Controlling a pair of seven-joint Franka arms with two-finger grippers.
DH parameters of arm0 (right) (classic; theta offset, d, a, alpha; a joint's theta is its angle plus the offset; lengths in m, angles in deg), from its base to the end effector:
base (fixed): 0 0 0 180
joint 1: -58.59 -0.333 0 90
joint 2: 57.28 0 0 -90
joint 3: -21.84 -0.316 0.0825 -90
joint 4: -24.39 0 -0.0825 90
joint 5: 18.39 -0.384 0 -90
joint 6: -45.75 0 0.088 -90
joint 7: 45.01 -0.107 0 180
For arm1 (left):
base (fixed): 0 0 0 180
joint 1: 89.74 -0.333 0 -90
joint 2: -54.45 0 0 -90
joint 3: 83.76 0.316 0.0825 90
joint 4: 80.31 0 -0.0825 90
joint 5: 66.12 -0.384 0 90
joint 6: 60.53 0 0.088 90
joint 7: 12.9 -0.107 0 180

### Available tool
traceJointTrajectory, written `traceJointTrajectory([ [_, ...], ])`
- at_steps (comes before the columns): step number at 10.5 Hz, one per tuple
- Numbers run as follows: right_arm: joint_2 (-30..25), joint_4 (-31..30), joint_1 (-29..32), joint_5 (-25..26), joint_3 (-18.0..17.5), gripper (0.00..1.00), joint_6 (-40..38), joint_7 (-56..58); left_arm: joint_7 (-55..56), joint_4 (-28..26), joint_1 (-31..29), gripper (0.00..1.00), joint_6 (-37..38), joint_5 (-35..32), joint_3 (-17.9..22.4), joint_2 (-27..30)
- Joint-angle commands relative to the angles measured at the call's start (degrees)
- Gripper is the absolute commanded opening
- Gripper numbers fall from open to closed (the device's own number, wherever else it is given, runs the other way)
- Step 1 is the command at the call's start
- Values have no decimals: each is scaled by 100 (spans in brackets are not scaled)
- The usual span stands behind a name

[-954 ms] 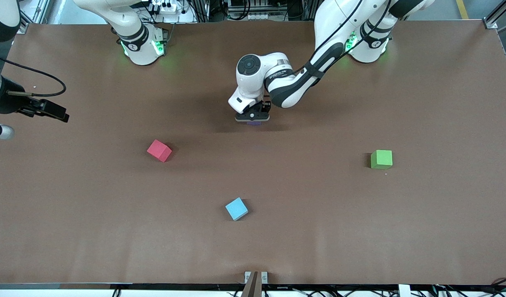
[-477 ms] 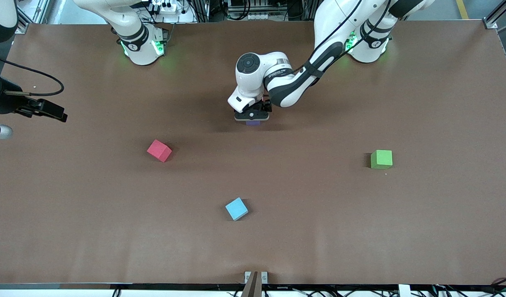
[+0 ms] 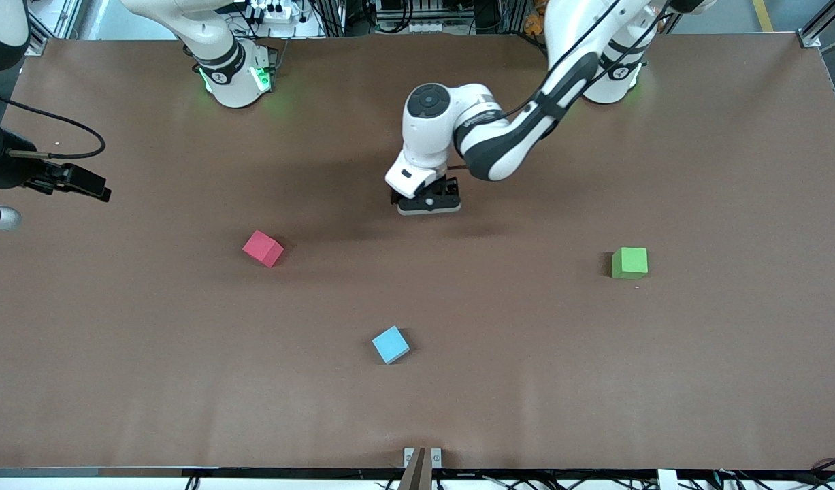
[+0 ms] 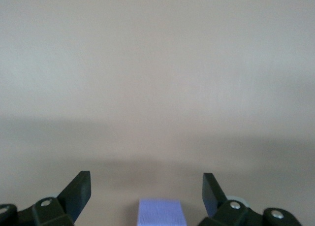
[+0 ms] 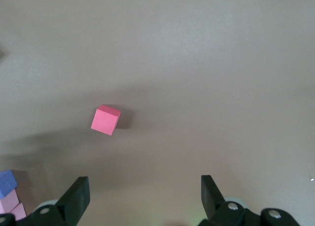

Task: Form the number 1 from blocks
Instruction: 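Lower the purple cube below the pink, open the left gripper and withdraw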

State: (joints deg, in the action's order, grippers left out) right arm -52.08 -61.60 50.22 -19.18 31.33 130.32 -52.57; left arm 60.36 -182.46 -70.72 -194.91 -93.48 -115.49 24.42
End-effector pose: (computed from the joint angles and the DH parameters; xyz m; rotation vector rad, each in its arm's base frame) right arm 0.5712 -0.0052 0.5990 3.1200 -0.2363 -0.1786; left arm 0.4530 -0.4877 0.3099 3.0458 0.2393 0.2344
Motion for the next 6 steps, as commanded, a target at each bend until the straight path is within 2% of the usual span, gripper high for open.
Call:
traceJointTrajectory([
  [1,42,170,204,-26,-61,100,-72,201,101,-94,-633,100,52,-33,-17,557],
  [4,24,170,265,-35,-70,100,-81,308,-869,-68,-1372,100,61,255,26,953],
  [6,33,170,274,-27,-70,100,-81,308,-2536,-59,-1524,100,349,1036,656,1348],
])
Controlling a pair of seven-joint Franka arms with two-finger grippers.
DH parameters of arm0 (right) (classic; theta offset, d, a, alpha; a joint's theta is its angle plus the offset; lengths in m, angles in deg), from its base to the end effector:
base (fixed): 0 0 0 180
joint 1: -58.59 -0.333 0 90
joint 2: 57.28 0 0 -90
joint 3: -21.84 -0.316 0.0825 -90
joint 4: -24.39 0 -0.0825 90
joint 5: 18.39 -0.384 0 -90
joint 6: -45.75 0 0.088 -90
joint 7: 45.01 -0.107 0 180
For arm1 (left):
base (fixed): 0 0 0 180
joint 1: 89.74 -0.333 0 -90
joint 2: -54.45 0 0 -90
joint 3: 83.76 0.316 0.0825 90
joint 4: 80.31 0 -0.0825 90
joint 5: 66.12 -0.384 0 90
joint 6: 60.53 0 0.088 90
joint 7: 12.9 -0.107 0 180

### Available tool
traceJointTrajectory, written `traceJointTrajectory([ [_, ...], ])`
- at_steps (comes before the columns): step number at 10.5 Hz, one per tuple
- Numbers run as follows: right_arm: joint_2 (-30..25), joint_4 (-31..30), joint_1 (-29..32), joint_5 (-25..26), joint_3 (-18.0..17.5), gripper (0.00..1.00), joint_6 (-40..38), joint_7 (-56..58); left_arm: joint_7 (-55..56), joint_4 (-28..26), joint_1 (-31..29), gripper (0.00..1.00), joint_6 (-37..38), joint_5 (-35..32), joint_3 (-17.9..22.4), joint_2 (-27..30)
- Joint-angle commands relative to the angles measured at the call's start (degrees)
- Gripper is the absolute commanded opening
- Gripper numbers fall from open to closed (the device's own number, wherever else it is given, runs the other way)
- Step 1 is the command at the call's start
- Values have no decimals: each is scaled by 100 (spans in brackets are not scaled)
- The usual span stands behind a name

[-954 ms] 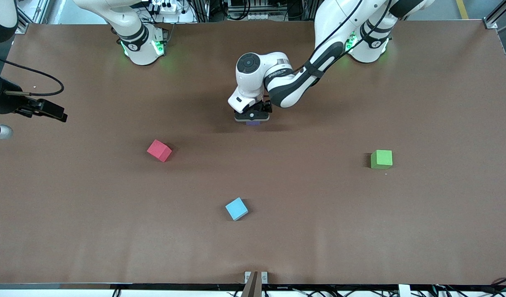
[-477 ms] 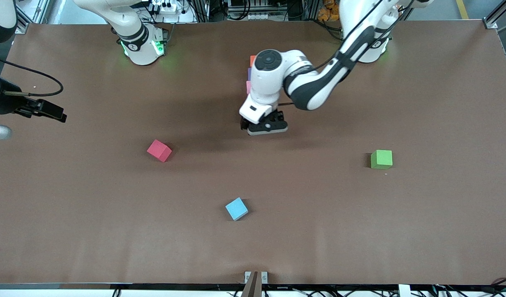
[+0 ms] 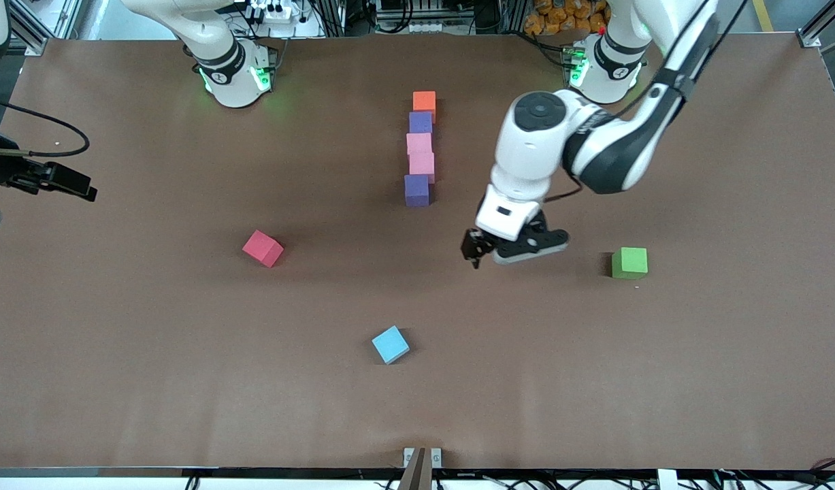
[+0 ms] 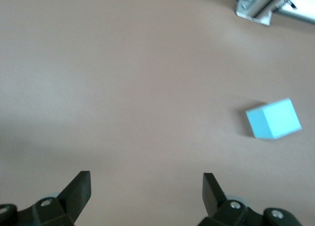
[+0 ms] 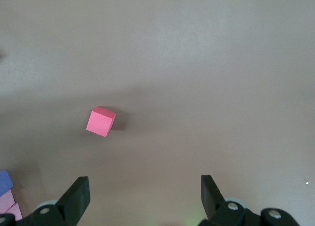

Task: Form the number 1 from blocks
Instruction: 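Lower the purple cube below the pink, open the left gripper and withdraw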

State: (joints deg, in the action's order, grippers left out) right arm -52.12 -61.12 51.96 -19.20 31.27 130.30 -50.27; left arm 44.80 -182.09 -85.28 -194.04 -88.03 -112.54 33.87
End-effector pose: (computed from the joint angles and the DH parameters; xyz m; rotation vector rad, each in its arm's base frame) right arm 0.5709 -0.0219 0.6032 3.1266 -0.2195 -0.1656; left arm 0.5731 -0.3321 0.4023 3.0124 0.3705 0.4206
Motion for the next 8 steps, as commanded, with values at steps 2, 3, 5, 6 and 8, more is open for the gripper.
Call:
traceJointTrajectory([
  [2,38,123,100,-25,-64,100,-79,86,-2555,-61,-137,100,762,1238,1116,878],
  [3,47,123,100,-25,-64,100,-79,86,-3128,43,-234,100,1139,1589,1354,1133],
  [5,47,123,100,-25,-64,100,-79,77,-3904,595,-445,100,2349,1742,1628,1320],
  [6,55,123,100,-25,-64,100,-79,77,-4316,1033,-689,100,3008,1742,1655,1303],
  [8,55,123,92,-25,-64,100,-79,77,-5125,1397,-919,100,3785,1777,1908,1416],
])
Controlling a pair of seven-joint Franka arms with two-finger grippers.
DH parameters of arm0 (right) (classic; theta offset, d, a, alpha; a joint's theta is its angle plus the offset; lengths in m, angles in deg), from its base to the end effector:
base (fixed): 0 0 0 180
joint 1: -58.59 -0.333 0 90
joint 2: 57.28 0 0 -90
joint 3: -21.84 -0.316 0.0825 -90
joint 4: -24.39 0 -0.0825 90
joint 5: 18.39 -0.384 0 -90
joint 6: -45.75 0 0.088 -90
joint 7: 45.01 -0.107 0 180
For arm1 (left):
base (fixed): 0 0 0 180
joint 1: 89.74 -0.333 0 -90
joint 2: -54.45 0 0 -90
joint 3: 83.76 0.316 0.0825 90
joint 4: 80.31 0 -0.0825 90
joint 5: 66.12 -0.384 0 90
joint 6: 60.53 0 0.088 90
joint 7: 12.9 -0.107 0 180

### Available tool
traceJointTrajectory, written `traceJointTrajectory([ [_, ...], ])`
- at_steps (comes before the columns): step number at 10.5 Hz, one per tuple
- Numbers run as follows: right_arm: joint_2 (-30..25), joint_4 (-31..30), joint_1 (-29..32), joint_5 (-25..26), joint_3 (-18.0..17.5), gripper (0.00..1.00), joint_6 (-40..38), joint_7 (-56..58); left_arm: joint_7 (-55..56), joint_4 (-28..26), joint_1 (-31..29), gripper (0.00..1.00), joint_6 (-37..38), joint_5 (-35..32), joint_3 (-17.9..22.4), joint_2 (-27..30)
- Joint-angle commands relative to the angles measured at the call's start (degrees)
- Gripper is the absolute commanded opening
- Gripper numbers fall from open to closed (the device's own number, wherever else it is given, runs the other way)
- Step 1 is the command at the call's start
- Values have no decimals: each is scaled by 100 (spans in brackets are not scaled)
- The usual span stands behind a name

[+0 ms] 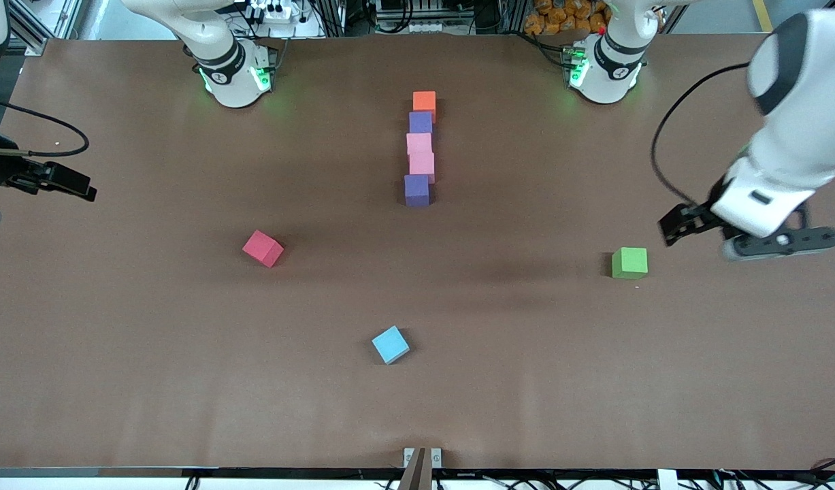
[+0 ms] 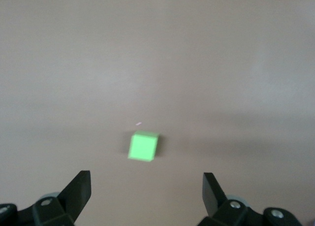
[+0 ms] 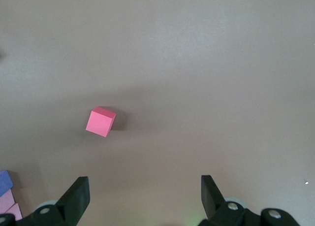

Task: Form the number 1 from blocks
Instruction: 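Lower the purple cube below the pink, open the left gripper and withdraw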

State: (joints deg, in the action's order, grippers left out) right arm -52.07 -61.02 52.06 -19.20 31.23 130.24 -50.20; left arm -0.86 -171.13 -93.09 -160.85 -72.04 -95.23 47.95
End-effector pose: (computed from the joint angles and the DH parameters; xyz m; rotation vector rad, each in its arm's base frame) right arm 0.5711 -0.0225 0.6034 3.1267 -0.2192 -0.1659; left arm 0.5982 -0.0699 0.5698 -3.0698 -0.0837 -0.1041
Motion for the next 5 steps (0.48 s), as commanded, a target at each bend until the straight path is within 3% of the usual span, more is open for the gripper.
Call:
traceJointTrajectory([
  [1,50,112,82,-24,-60,100,-73,70,-858,293,-139,100,522,327,432,217],
  [5,50,112,82,-24,-60,100,-73,70,-1151,389,492,100,794,478,1234,501],
])
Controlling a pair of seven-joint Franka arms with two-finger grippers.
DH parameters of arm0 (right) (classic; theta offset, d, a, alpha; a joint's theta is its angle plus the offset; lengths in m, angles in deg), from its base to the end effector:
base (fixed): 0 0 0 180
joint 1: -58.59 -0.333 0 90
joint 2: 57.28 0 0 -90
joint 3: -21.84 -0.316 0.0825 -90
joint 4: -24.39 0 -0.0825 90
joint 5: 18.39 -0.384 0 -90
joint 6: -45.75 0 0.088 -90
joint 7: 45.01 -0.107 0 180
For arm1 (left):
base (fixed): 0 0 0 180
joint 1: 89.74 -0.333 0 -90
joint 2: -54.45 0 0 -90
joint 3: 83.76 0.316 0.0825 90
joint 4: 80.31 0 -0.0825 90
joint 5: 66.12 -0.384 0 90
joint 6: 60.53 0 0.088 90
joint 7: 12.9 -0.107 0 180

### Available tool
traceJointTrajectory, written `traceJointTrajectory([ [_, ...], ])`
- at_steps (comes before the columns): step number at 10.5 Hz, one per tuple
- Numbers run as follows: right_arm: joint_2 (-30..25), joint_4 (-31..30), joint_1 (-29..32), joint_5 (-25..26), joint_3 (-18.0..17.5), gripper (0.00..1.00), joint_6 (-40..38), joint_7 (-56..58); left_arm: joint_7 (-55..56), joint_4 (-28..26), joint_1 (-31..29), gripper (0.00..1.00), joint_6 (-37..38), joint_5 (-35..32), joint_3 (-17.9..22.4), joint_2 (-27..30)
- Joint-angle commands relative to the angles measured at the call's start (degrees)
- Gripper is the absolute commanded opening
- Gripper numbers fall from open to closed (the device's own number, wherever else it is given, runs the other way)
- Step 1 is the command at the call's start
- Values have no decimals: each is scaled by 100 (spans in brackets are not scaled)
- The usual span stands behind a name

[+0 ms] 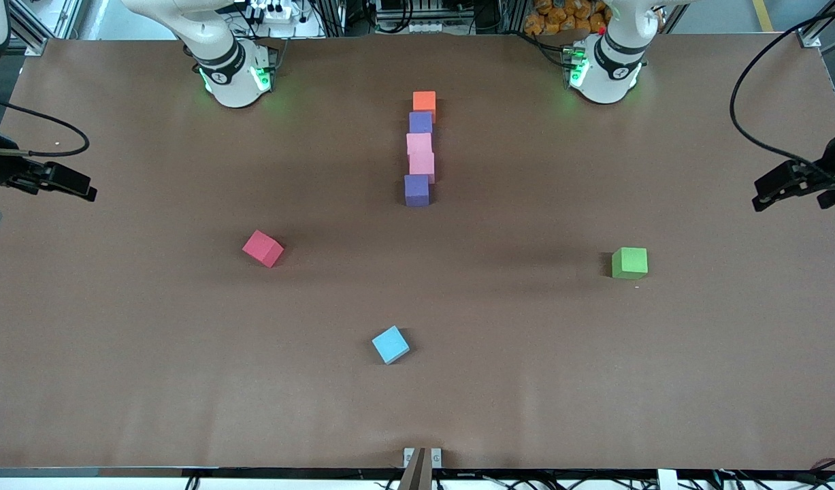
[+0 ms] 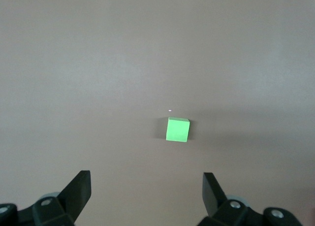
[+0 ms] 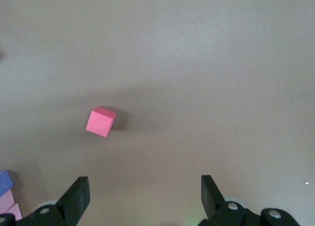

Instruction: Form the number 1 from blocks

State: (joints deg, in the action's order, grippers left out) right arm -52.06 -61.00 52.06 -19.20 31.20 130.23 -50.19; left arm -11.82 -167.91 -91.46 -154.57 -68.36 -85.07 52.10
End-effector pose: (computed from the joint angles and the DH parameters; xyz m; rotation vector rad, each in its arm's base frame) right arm 0.5711 -0.0222 0.6035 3.1268 -0.2181 -0.1659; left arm 0.5747 0.0083 0.6278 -3.1016 -0.0383 -0.1111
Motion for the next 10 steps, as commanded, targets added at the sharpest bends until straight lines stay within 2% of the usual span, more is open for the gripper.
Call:
traceJointTrajectory([
  [1,49,110,82,-24,-57,100,-72,70,-47,111,514,100,228,84,245,76],
  [3,57,110,82,-24,-57,100,-72,70,-38,260,900,100,412,118,429,50],
  [10,49,110,91,-24,-57,100,-72,78,-29,261,1016,100,492,268,465,41],
])
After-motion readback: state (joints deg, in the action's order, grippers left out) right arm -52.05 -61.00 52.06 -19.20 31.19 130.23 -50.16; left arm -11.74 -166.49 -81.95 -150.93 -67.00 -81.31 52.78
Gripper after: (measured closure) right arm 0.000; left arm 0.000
